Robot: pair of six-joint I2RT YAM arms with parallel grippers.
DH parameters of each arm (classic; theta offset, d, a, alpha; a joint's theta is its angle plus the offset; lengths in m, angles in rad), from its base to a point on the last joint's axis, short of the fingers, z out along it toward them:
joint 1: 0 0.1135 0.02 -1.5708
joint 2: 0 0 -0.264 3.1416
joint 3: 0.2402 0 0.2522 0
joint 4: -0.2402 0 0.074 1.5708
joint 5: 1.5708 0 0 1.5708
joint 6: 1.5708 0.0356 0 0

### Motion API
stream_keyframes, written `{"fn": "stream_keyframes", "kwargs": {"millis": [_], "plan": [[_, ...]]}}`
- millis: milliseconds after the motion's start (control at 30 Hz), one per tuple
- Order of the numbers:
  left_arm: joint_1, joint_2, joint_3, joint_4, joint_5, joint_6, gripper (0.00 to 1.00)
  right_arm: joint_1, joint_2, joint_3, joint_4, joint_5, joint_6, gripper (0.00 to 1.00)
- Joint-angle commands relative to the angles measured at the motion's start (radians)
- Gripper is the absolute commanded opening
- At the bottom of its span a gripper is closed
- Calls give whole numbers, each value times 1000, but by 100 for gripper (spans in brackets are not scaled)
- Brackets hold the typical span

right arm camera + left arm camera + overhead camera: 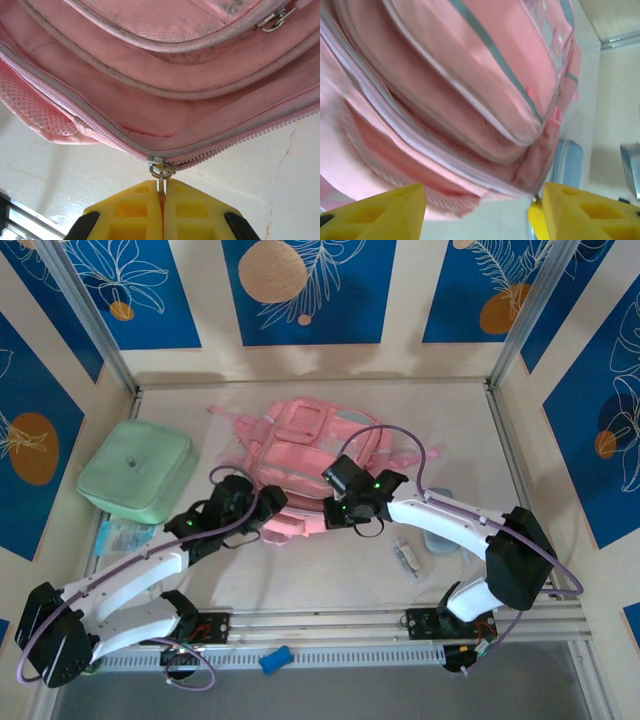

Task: Pack the student bag
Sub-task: Zip the student bag at the center of the table.

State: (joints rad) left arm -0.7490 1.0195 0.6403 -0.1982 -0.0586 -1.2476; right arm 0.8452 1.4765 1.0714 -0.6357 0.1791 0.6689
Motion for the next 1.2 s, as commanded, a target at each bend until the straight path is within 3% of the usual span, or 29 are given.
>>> {"fn": "stream_keyframes", "kwargs": {"millis": [0,100,367,500,733,967,1167], "plan": [[-70,15,-34,62,-86,-207,62,10,4,-8,21,5,22,0],[-133,33,-42,117,-146,-289,61,15,8,-7,21,8,20,0],[-187,193,-15,230,-164,-412,56,33,26,5,19,19,25,0],[-190,266,6,221,-187,-454,55,38,30,4,21,25,26,0],[-184,405,11,350,-189,-477,49,52,63,18,23,15,5,0],[-175,450,15,366,-186,-455,32,74,73,48,-17,68,-8,0],[-146,373,6,254,-226,-376,7,70,54,54,-72,126,-19,0]]}}
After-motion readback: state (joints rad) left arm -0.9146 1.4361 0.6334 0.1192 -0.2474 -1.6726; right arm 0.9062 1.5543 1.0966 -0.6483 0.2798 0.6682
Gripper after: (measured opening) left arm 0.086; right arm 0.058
